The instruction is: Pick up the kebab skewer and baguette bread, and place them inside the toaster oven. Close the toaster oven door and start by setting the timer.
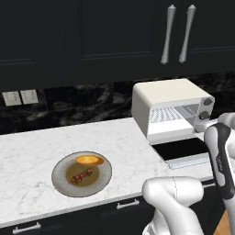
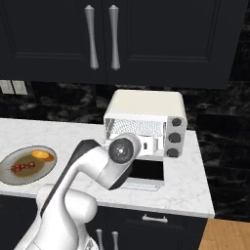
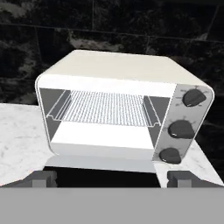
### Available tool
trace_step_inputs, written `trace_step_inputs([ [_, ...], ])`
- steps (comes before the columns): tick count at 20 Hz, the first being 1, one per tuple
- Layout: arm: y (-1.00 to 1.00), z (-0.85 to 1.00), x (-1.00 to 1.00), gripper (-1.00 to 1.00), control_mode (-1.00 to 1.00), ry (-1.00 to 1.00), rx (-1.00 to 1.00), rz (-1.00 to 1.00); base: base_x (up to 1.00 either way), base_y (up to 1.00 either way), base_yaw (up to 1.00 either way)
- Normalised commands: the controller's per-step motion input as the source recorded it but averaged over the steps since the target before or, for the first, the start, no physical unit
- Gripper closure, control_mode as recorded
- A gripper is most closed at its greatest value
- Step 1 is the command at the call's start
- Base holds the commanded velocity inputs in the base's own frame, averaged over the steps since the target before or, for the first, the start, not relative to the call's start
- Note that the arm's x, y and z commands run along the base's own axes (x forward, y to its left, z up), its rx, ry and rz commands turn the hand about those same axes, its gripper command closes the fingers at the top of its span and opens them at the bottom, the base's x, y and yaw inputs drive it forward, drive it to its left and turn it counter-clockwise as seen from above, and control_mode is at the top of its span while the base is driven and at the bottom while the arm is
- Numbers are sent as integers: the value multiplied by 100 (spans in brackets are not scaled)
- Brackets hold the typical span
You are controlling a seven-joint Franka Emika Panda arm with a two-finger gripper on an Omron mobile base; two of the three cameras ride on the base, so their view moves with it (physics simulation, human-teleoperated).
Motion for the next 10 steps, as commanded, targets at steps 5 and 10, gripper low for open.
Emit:
trace_step_inputs([
  [5, -21, -4, 36, -100, -100, -25, 0, 0, 0, 0, 0],
  [10, 0, -2, 63, -100, -100, -12, 0, 0, 0, 0, 0],
])
